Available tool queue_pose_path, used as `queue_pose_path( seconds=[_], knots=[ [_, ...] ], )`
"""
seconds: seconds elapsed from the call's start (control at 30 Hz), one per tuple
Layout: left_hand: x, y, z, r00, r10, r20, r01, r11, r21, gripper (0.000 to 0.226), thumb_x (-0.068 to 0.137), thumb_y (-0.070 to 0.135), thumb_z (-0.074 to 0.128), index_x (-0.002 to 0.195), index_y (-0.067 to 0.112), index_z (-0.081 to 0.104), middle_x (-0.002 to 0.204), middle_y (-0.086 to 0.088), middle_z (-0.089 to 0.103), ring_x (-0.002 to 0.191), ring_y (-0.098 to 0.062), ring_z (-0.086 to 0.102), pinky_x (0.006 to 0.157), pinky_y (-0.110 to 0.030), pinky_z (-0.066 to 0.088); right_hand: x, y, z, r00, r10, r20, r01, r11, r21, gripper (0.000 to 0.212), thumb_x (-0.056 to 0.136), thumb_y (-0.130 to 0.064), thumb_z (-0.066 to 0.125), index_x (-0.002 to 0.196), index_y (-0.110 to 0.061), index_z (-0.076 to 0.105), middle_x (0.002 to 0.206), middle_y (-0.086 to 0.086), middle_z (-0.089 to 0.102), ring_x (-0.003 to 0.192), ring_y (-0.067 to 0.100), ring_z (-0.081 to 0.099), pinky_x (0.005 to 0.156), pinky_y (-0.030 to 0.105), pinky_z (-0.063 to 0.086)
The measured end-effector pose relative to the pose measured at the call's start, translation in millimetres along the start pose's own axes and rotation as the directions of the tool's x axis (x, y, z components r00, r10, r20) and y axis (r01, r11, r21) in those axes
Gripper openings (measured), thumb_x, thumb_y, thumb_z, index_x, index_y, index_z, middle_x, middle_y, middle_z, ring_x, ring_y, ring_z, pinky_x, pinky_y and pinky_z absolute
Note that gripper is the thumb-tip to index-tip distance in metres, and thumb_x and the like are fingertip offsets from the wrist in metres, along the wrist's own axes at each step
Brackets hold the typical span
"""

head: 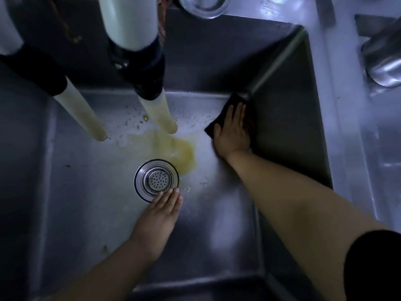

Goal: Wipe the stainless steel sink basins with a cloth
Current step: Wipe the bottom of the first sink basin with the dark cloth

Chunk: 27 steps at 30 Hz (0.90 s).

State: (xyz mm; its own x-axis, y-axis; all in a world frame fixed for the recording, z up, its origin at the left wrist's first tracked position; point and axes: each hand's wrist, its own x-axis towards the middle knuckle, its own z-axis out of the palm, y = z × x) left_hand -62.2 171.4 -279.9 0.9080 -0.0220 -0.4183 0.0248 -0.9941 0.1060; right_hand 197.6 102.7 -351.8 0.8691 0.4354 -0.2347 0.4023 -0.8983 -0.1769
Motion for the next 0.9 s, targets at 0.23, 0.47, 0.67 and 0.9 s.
queue_pose_path(
  seconds=[0.23,0.47,0.67,0.9],
  knots=[
    [-3,-1,25,0.989,-0.028,0.142,0.04,0.996,-0.082,0.075,0.091,0.008,0.038,0.148,0.007,-0.01,0.156,-0.011,-0.018,0.145,-0.028,-0.013,0.108,-0.034,-0.024,21,1,-5,0.989,-0.145,0.016,0.146,0.984,-0.1,0.069,0.096,-0.039,0.032,0.152,-0.011,0.003,0.159,0.015,-0.004,0.147,0.027,-0.007,0.113,0.044,0.02],
    [-4,4,24,0.982,-0.077,0.172,0.094,0.992,-0.09,0.072,0.091,0.005,0.032,0.149,0.01,-0.009,0.157,-0.009,-0.016,0.146,-0.024,-0.012,0.115,-0.035,-0.012,-63,3,8,0.916,-0.385,0.114,0.398,0.908,-0.132,0.07,0.094,-0.041,0.036,0.153,-0.018,0.007,0.16,0.01,-0.001,0.147,0.026,-0.005,0.108,0.043,0.028],
    [-7,7,22,0.986,-0.116,0.117,0.133,0.98,-0.146,0.068,0.085,0.007,0.01,0.15,0.012,-0.005,0.159,-0.006,-0.012,0.146,-0.022,-0.009,0.116,-0.034,-0.012,-161,12,22,0.847,-0.475,0.238,0.504,0.86,-0.075,0.074,0.09,-0.045,0.039,0.152,-0.016,0.01,0.158,0.009,-0.004,0.145,0.028,-0.008,0.096,0.044,0.041],
    [-32,5,27,0.95,-0.297,0.094,0.306,0.946,-0.104,0.074,0.094,0.02,0.036,0.148,0.01,-0.014,0.157,-0.009,-0.018,0.144,-0.025,-0.016,0.114,-0.043,-0.013,-247,10,39,0.895,-0.269,0.356,0.287,0.958,0.004,0.083,0.094,-0.044,0.042,0.146,-0.011,-0.015,0.152,0.013,-0.023,0.141,0.033,-0.023,0.111,0.046,0.025]
  ],
)
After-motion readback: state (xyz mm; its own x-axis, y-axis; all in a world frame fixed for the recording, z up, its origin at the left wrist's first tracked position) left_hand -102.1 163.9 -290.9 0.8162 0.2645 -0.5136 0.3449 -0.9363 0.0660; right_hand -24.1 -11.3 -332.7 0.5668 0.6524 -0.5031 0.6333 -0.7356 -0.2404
